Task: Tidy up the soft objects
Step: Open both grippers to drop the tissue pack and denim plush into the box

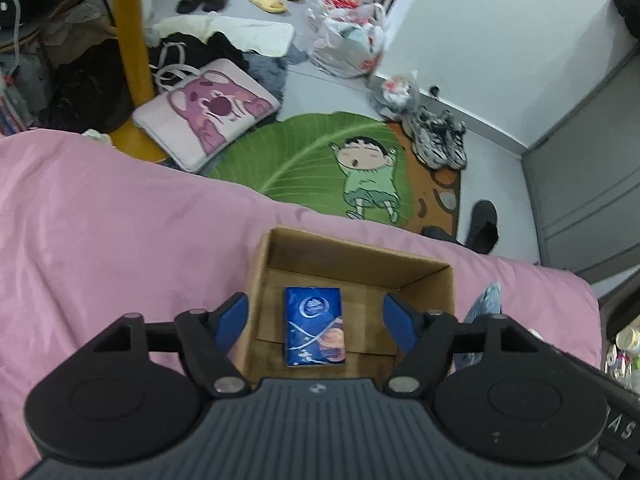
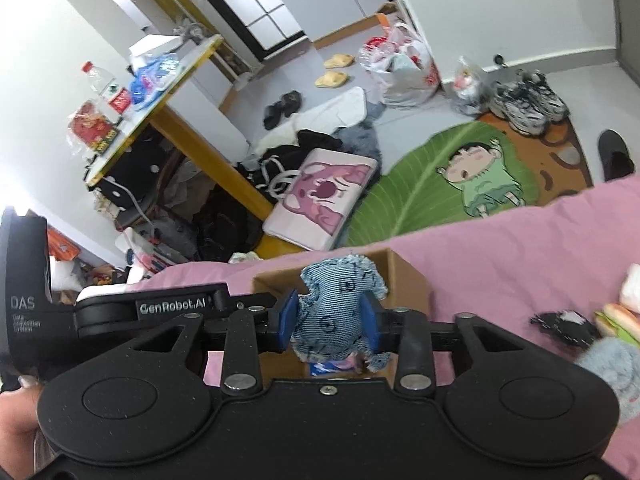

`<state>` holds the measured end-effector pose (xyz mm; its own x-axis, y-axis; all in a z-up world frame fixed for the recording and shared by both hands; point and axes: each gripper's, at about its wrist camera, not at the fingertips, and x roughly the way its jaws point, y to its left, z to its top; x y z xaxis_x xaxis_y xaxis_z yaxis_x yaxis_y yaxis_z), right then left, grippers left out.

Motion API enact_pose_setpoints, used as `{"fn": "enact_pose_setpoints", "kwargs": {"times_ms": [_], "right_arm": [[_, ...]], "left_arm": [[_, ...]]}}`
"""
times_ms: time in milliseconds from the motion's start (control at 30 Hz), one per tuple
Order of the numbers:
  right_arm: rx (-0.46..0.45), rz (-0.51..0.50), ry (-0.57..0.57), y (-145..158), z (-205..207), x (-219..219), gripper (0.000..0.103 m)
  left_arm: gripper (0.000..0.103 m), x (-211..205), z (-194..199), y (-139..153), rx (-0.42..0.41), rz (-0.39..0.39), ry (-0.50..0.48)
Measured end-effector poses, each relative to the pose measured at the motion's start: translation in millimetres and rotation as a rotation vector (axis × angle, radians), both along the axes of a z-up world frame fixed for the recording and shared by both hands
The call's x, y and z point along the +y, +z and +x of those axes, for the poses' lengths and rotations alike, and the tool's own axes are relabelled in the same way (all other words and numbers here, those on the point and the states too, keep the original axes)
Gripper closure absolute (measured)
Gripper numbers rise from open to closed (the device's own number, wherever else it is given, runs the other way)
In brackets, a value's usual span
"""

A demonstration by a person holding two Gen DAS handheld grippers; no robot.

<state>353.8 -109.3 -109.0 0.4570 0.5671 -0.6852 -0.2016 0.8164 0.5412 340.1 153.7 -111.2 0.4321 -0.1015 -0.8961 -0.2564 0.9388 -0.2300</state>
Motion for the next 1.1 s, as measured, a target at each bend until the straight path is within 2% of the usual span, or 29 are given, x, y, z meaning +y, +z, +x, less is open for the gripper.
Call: {"fn": "enact_pose_setpoints", "kwargs": {"times_ms": [33,100,200,267,433,633,867,1100], "right_arm": [[-0.006,0.014,-0.001,3,0,0,0.048],[-0.008,0.048,-0.009,7,2,-4,0.035],[-0.012,0.037,-0.03,15,0,-12,0.023],[-0.017,0.038,-0.038,19,-4,-19,0.022],[-0.032,0.006,-0.043,27,-17,-37,0.015],[-0.055,-0.013,-0.058,36,-32,-62,0.008],[-0.08,-0.031,-0.061,45,-42,-89,0.004],[-0.075,-0.046,-0.054,45,-51,-114,0.004]], "left_arm": [[0.026,1,-1,2,-0.001,-0.001,0.01],[0.026,5,-5,7,0.005,-0.006,0.029],[0.023,6,-13,15,-0.002,0.005,0.047],[0.014,7,-18,20,-0.017,-0.003,0.052],[0.001,1,-33,29,-0.054,0.007,0.057],[0.001,-14,-51,40,-0.101,0.01,0.024],[0.0,-40,-66,49,-0.146,0.016,-0.003],[0.001,-78,-74,50,-0.136,0.02,-0.063]]}}
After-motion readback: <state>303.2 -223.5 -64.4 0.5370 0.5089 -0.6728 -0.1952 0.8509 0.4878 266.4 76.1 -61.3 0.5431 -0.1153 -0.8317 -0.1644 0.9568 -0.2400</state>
